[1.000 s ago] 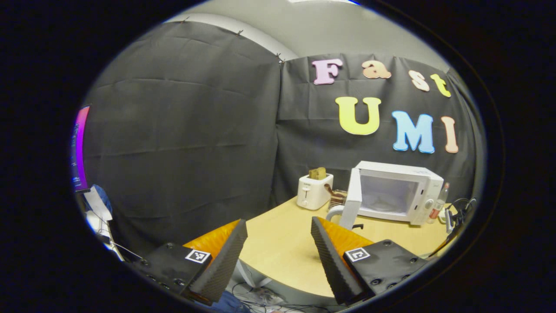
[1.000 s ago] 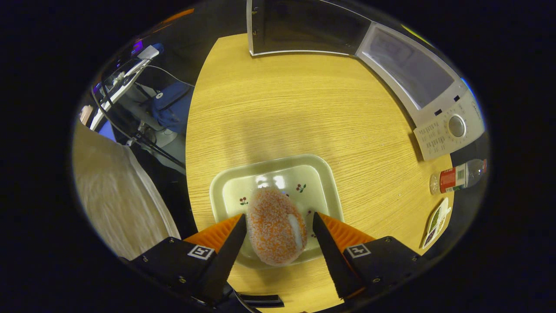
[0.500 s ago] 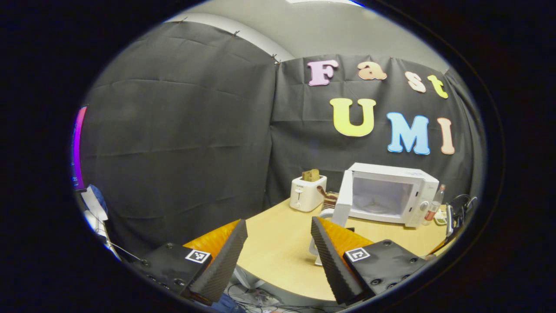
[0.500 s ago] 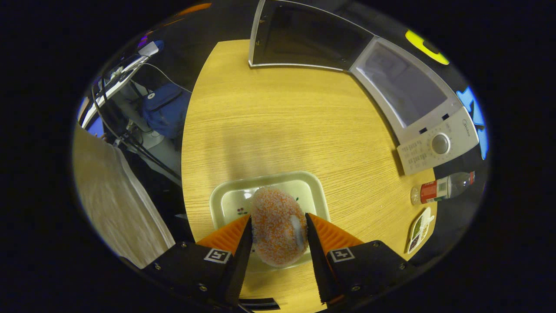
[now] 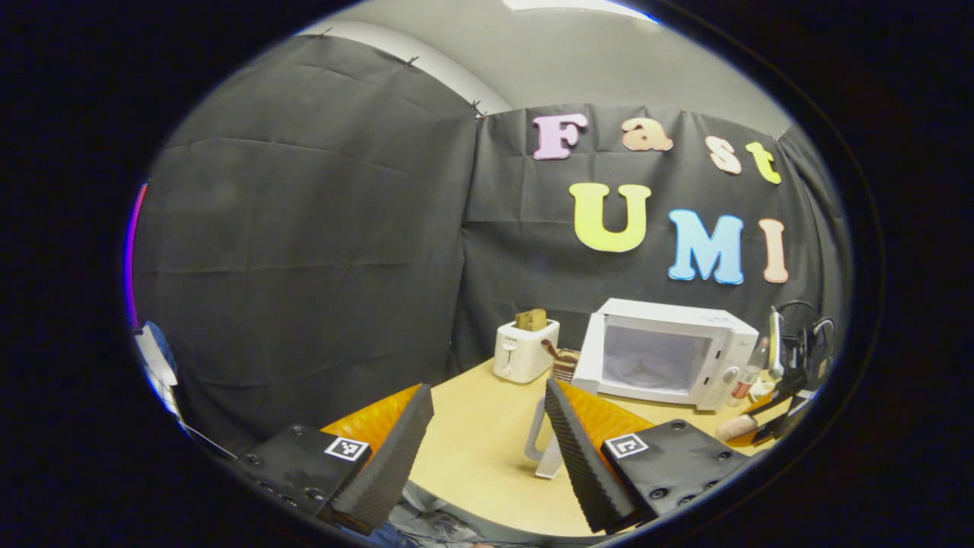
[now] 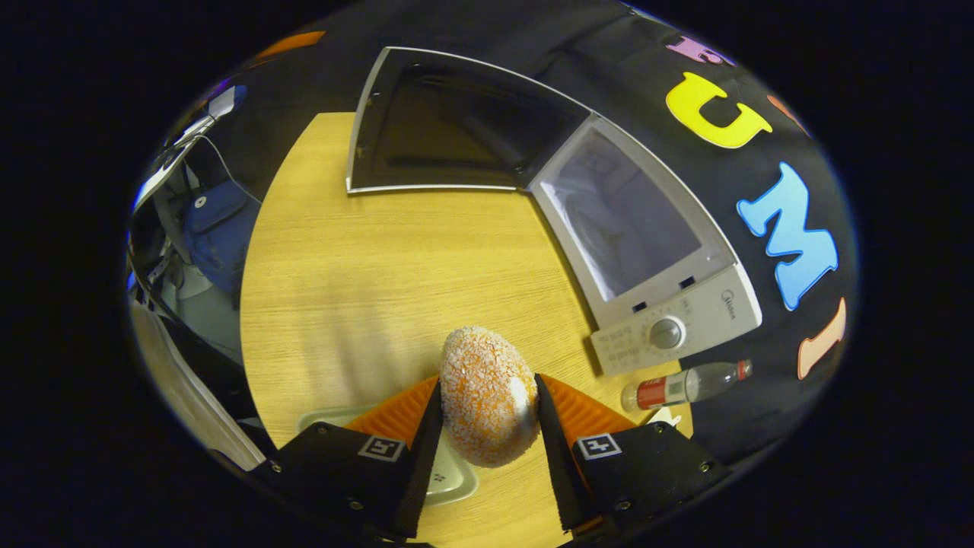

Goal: Open the microwave oven with the left hand, put the food in, and close the microwave oven.

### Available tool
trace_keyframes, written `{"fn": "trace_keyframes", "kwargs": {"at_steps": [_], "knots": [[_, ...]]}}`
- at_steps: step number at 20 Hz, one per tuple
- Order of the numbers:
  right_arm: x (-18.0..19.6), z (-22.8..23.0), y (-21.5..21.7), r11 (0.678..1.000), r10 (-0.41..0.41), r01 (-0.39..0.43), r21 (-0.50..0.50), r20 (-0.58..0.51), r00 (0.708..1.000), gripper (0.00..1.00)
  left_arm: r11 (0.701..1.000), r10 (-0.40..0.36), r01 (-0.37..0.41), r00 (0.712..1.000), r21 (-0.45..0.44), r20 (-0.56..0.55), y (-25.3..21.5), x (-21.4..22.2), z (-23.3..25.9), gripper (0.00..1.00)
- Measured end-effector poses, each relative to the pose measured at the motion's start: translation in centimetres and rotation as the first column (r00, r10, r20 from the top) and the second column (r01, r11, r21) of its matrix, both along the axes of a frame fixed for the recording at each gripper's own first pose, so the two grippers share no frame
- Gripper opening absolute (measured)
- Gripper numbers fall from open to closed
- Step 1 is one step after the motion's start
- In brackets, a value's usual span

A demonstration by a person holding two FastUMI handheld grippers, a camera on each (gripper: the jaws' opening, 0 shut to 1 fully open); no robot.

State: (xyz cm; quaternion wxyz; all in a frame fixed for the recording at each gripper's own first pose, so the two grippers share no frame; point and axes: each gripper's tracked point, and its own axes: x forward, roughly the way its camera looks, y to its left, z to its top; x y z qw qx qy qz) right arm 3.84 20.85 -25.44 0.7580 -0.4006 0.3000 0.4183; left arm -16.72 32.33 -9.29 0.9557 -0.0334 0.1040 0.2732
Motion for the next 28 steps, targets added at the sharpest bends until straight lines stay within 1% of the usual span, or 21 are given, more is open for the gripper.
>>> {"fn": "trace_keyframes", "kwargs": {"at_steps": [3,5,7,8,11,12,15,18,21,23,26,28], "knots": [[3.9,1.6,2.0,1.0,-0.02,0.019,0.012,0.127,0.992,0.67,1.0,0.009,-0.01,1.0,-0.004,-0.015,0.6,-0.2,-0.6,0.96],[5.7,1.9,3.6,0.999,-0.034,0.029,0.028,0.179,0.983,0.67,1.0,0.024,-0.024,1.0,-0.005,-0.02,1.2,-0.8,-0.6,0.97],[7.7,2.3,5.0,0.998,-0.049,0.041,0.038,0.237,0.97,0.67,0.999,0.043,-0.043,0.999,-0.005,-0.027,1.9,-1.3,-0.9,0.96],[8.5,2.6,5.7,0.997,-0.062,0.05,0.05,0.253,0.965,0.67,0.998,0.056,-0.056,0.998,-0.005,-0.031,2.3,-1.6,-0.9,0.98],[11.0,2.6,7.3,0.992,-0.113,0.09,0.093,0.274,0.955,0.67,0.995,0.095,-0.095,0.995,0.003,-0.031,3.3,-2.8,-0.4,0.96],[12.1,2.8,7.8,0.99,-0.124,0.098,0.104,0.288,0.949,0.67,0.994,0.109,-0.109,0.994,0.006,-0.032,3.7,-3.2,-0.4,0.98],[14.9,3.7,9.3,0.985,-0.147,0.105,0.136,0.349,0.925,0.67,0.989,0.148,-0.148,0.988,0.011,-0.046,4.4,-4.5,-0.5,0.97],[17.2,3.5,11.3,0.987,-0.133,0.083,0.138,0.408,0.903,0.67,0.983,0.183,-0.183,0.981,0.013,-0.064,4.7,-5.5,-0.7,0.98],[19.3,1.5,13.1,0.991,-0.108,0.062,0.117,0.439,0.892,0.67,0.977,0.212,-0.211,0.974,0.023,-0.077,4.6,-6.3,-0.6,0.98],[20.5,-0.3,13.7,0.994,-0.094,0.06,0.091,0.445,0.89,0.67,0.973,0.232,-0.229,0.969,0.039,-0.087,4.4,-6.7,-0.3,0.98],[22.7,-2.0,14.2,0.996,-0.082,0.061,0.059,0.487,0.869,0.67,0.962,0.27,-0.265,0.958,0.064,-0.098,4.0,-7.7,0.2,0.98],[23.9,-3.1,14.5,0.997,-0.076,0.064,0.041,0.503,0.861,0.67,0.954,0.299,-0.293,0.948,0.063,-0.11,3.5,-8.4,-0.2,0.98]]}}
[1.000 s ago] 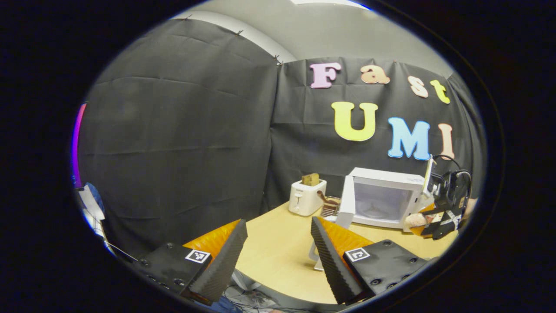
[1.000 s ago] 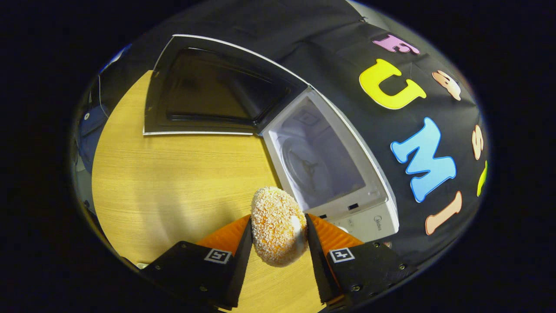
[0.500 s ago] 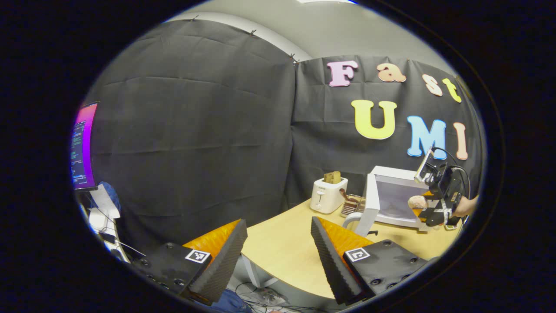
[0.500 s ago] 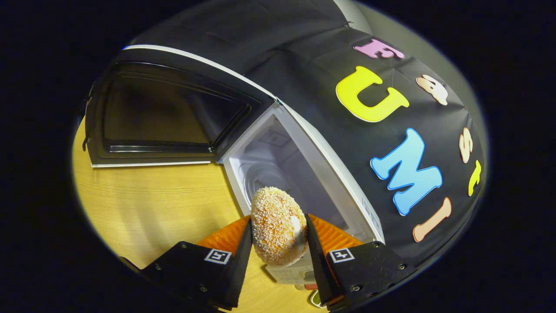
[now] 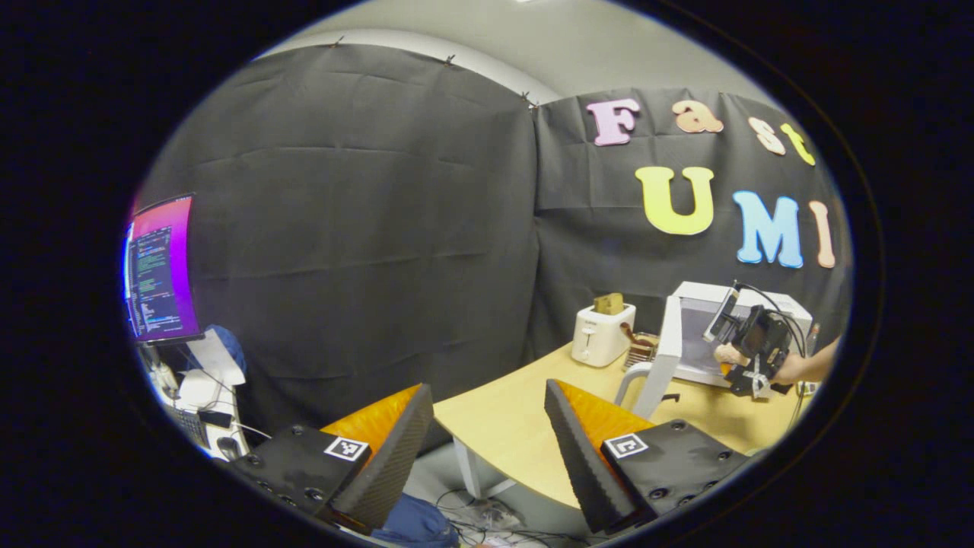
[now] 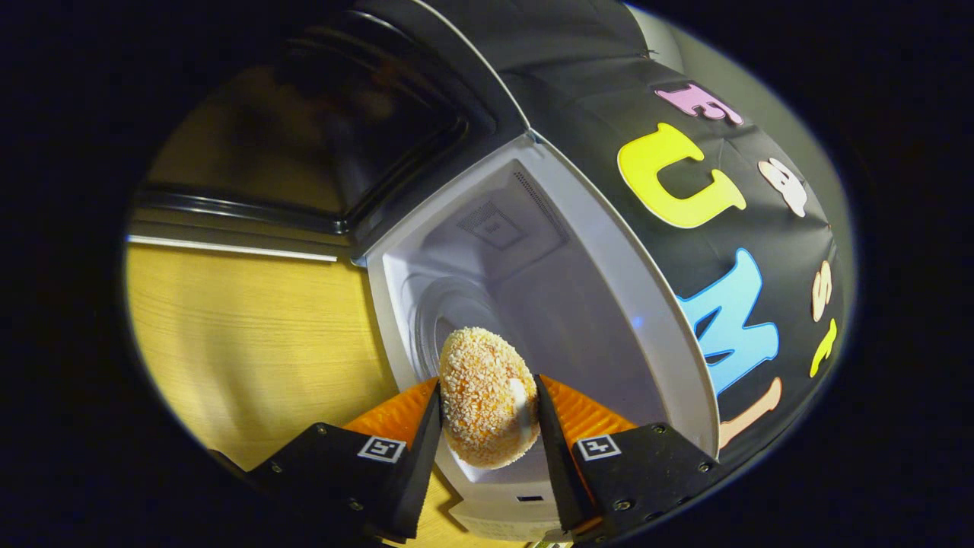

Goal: Open the microwave oven with the left hand, put the food in, and close the microwave oven.

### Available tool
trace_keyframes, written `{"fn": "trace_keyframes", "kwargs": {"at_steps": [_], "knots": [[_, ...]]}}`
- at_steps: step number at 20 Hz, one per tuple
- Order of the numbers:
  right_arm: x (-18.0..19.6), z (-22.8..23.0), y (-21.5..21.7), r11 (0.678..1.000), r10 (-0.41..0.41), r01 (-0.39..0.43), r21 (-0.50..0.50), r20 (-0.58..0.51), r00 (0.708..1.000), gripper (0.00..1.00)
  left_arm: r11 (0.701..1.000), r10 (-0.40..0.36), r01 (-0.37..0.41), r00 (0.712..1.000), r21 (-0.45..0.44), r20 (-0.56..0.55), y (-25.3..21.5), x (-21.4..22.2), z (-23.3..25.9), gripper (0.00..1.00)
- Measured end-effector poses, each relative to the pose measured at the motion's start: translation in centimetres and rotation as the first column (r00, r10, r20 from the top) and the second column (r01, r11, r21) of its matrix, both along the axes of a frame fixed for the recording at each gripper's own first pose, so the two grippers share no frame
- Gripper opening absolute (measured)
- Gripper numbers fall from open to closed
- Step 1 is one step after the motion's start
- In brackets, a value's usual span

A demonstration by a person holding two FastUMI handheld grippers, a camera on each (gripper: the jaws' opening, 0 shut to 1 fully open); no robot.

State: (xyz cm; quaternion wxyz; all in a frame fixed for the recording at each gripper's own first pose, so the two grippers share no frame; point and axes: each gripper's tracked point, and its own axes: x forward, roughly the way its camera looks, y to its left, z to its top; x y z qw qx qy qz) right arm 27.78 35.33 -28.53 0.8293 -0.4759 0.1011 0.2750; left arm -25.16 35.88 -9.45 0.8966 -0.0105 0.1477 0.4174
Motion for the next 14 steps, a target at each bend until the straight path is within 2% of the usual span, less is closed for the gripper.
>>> {"fn": "trace_keyframes", "kwargs": {"at_steps": [6,12,13,14], "knots": [[3.2,-1.6,0.6,0.998,-0.06,0.058,0.026,0.078,0.995,0.67,0.998,0.066,-0.067,0.997,-0.013,-0.043,-0.9,-0.8,-1.3,0.98],[4.1,-1.4,1.5,0.999,-0.032,0.03,0.01,0.177,0.984,0.68,0.998,0.052,-0.053,0.996,-0.018,-0.072,-1.5,0.5,-2.0,0.96],[4.2,-1.0,1.7,0.999,-0.034,0.031,0.018,0.18,0.983,0.7,0.999,0.047,-0.049,0.996,-0.02,-0.072,-1.6,0.6,-2.1,0.96],[4.2,-1.0,1.7,0.999,-0.035,0.031,0.025,0.178,0.983,0.76,0.999,0.043,-0.044,0.997,-0.019,-0.071,-1.6,0.8,-2.1,0.96]]}}
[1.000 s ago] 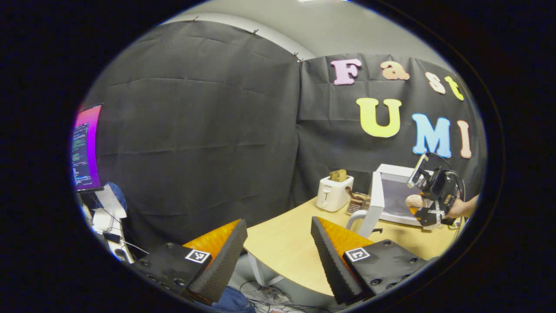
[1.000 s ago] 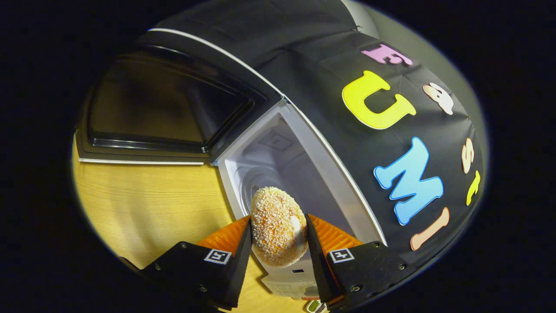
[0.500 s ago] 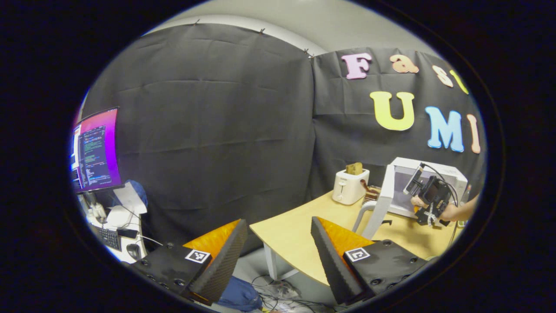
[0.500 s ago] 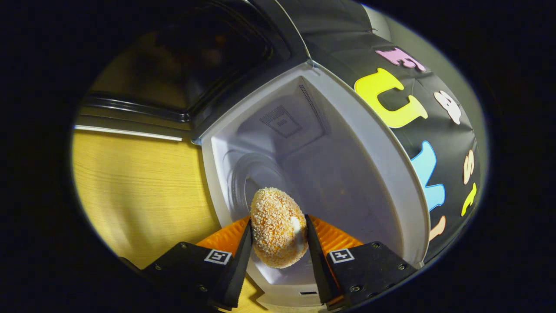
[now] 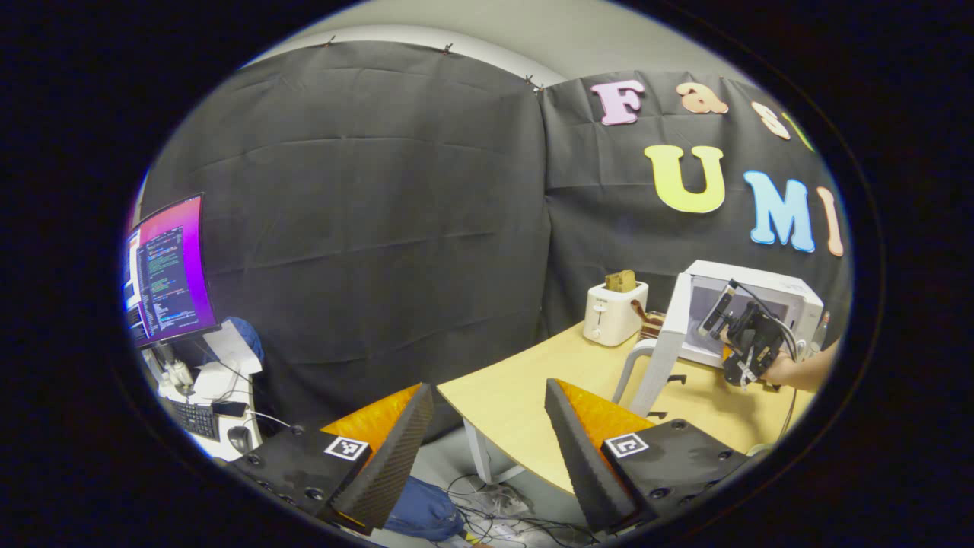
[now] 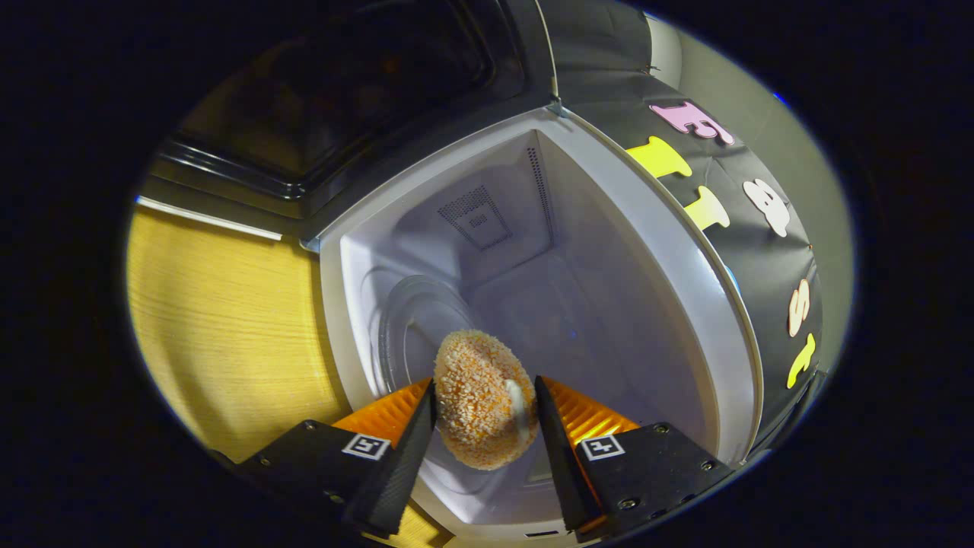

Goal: Open the microwave oven with the left hand, put the food in, and close the microwave oven.

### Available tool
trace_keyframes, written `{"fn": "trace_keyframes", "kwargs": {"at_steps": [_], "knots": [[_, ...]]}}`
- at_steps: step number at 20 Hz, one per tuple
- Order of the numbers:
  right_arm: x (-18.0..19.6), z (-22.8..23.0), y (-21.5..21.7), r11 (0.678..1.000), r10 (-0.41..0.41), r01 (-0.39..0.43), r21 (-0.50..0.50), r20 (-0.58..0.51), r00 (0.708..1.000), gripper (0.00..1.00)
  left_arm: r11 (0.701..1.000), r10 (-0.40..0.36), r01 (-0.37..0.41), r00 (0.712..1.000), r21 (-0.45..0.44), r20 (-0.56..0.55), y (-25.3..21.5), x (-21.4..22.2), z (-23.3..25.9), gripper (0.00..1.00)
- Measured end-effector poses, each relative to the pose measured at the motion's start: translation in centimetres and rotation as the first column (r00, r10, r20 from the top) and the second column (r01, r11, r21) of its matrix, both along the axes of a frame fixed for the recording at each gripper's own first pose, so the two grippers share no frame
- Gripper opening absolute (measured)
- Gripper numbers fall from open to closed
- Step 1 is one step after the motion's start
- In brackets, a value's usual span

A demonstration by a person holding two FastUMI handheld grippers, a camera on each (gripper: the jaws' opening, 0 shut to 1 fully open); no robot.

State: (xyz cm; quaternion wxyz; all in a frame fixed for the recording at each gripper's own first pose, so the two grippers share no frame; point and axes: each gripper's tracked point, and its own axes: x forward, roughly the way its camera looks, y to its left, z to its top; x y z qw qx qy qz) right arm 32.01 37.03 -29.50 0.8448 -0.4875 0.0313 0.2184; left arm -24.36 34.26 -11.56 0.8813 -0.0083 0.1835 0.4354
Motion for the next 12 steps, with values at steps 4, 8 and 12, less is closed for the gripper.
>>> {"fn": "trace_keyframes", "kwargs": {"at_steps": [4,8,12], "knots": [[0.0,0.4,-0.5,1.0,-0.001,0.0,-0.011,-0.015,1.0,0.97,1.0,-0.016,0.016,1.0,-0.001,0.015,0.0,0.3,0.3,0.96],[-0.9,1.2,-1.1,0.999,0.019,-0.02,-0.048,-0.029,0.999,0.97,0.999,-0.05,0.05,0.998,-0.002,0.026,-0.2,0.8,0.4,0.96],[-3.5,3.7,-1.5,0.999,0.046,-0.047,-0.015,-0.047,0.998,0.97,0.994,-0.104,0.105,0.994,-0.004,0.04,0.2,2.4,0.4,0.96]]}}
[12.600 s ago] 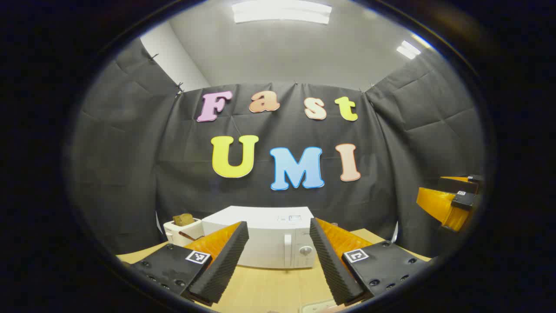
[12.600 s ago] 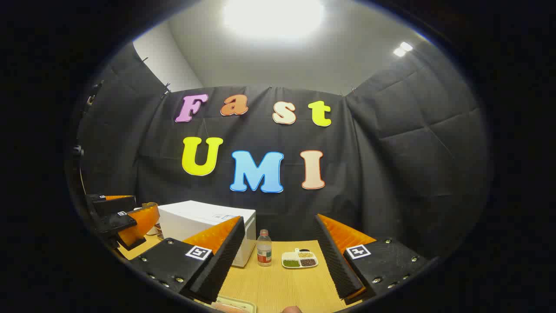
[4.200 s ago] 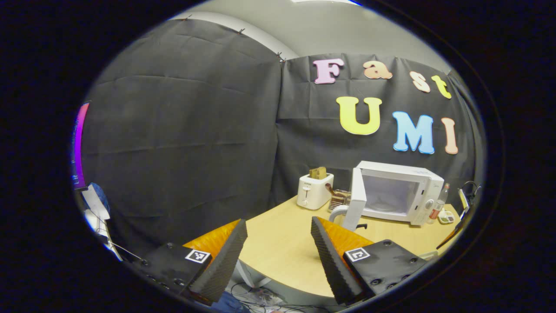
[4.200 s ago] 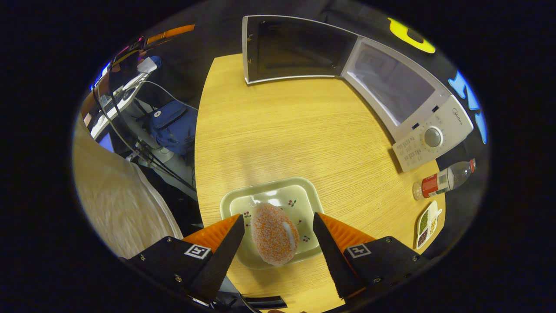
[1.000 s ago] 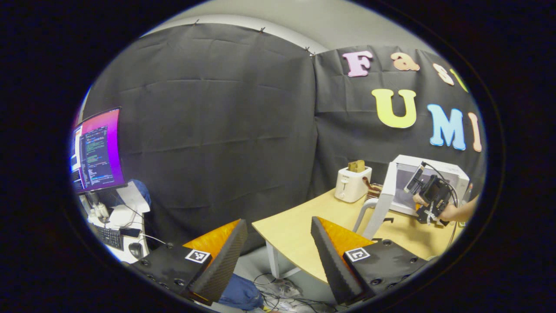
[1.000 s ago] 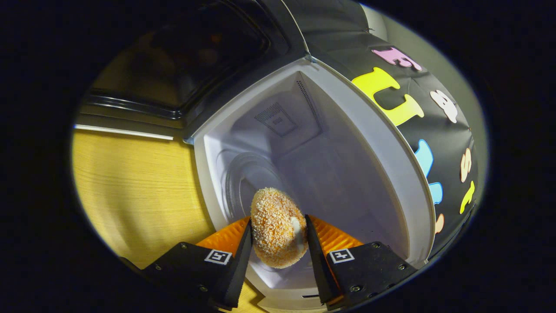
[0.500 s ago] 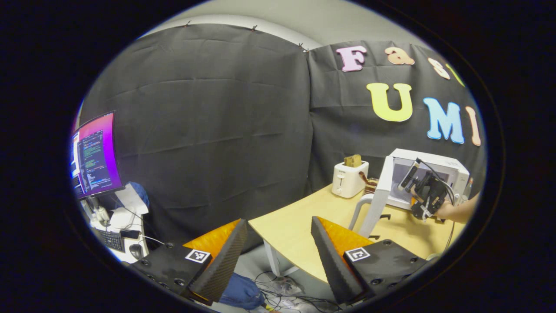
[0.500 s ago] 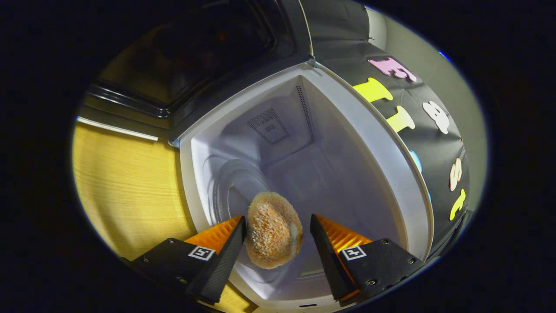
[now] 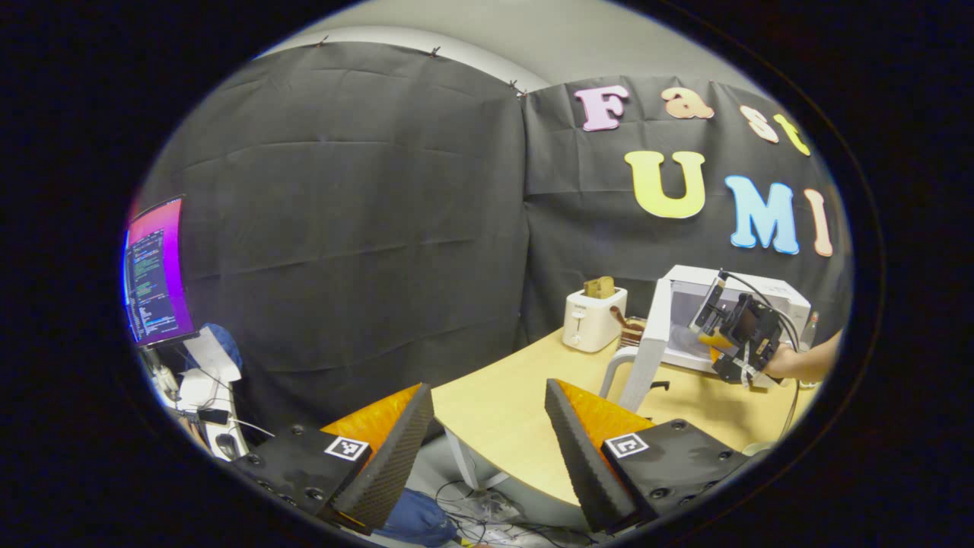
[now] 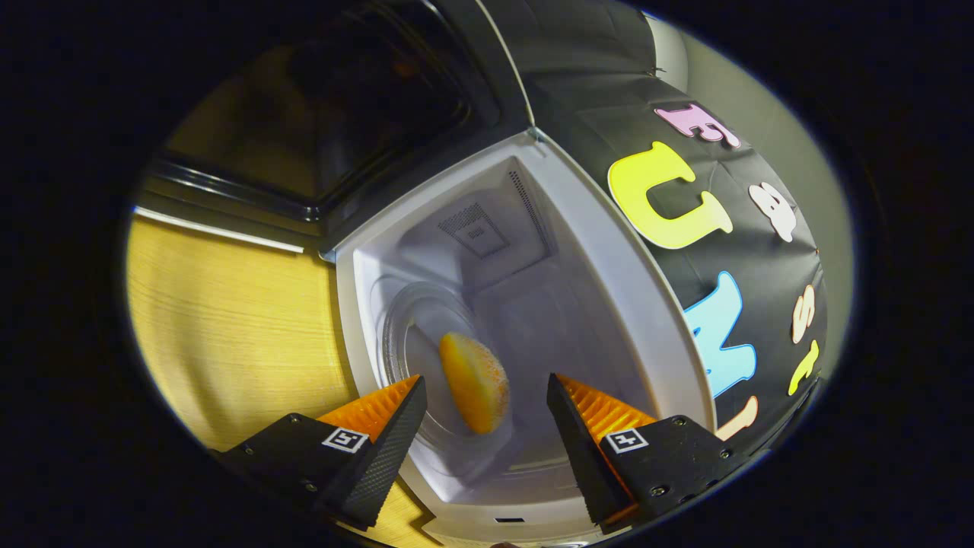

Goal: Open the microwave oven with the left hand, put the food in, and close the microwave oven.

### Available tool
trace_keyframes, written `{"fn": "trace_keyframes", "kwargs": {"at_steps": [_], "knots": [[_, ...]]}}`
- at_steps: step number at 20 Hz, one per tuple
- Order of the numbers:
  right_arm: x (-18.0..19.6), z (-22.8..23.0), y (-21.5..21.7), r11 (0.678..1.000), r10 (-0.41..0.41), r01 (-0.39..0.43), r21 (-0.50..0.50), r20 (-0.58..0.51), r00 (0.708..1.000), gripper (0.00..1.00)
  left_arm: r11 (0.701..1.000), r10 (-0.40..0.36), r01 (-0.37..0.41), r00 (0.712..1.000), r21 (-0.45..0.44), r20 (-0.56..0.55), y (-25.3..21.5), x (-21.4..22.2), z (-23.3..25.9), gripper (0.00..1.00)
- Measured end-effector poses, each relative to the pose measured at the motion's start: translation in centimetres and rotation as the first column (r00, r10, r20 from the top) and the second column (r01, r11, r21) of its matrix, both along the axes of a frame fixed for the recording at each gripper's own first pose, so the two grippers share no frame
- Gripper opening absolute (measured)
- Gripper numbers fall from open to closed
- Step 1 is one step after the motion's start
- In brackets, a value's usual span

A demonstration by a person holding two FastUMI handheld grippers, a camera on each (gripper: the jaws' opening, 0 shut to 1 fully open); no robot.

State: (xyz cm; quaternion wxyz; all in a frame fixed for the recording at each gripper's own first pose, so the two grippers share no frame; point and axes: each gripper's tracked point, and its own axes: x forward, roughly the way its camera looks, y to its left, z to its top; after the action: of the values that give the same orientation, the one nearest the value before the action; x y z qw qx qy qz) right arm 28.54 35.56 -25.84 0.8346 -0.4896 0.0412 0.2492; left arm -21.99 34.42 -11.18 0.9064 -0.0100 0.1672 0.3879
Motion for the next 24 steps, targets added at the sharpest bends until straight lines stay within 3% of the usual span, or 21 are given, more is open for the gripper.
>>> {"fn": "trace_keyframes", "kwargs": {"at_steps": [10,15,19,22,23,24], "knots": [[-8.7,9.9,-5.1,0.965,-0.027,0.032,0.261,-0.025,0.999,0.97,0.982,-0.188,0.187,0.982,0.021,0.036,2.3,6.6,0.2,0.96],[-13.9,14.4,-8.2,0.91,-0.071,0.077,0.408,-0.03,0.997,0.97,0.973,-0.229,0.229,0.972,0.006,0.058,4.7,9.5,-2.0,0.97],[-18.0,17.3,-10.3,0.839,-0.083,0.087,0.538,-0.033,0.996,0.97,0.964,-0.265,0.266,0.963,-0.019,0.054,6.1,11.9,-4.4,0.96],[-19.6,19.3,-12.9,0.804,-0.14,0.127,0.581,-0.022,0.99,0.97,0.948,-0.309,0.31,0.951,-0.067,0.027,6.4,13.9,-7.5,0.96],[-20.0,19.9,-13.5,0.793,-0.156,0.137,0.594,-0.02,0.988,0.97,0.945,-0.318,0.318,0.948,-0.081,0.012,6.6,14.5,-8.4,0.94],[-20.2,20.4,-14.2,0.782,-0.17,0.148,0.605,-0.021,0.985,0.97,0.94,-0.33,0.329,0.944,-0.091,0.004,6.5,15.0,-9.2,0.86]]}}
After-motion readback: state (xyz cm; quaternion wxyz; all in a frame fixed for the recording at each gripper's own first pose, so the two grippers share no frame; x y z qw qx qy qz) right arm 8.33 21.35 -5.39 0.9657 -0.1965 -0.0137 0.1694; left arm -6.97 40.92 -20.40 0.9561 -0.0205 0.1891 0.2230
